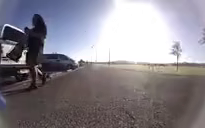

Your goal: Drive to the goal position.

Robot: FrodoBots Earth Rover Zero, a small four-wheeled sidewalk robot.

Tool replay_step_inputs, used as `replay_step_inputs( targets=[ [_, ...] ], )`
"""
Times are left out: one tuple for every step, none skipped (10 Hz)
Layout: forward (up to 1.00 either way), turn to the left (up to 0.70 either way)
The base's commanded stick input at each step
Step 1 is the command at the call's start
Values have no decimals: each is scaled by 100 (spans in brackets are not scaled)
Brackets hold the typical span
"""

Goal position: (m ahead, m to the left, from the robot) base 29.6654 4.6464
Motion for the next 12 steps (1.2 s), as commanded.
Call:
replay_step_inputs(
  targets=[
    [70, 0],
    [70, 0],
    [70, 0],
    [70, 0],
    [70, 0],
    [70, 0],
    [70, 0],
    [70, 0],
    [70, 0],
    [70, 0],
    [70, 0],
    [70, 0]
  ],
)
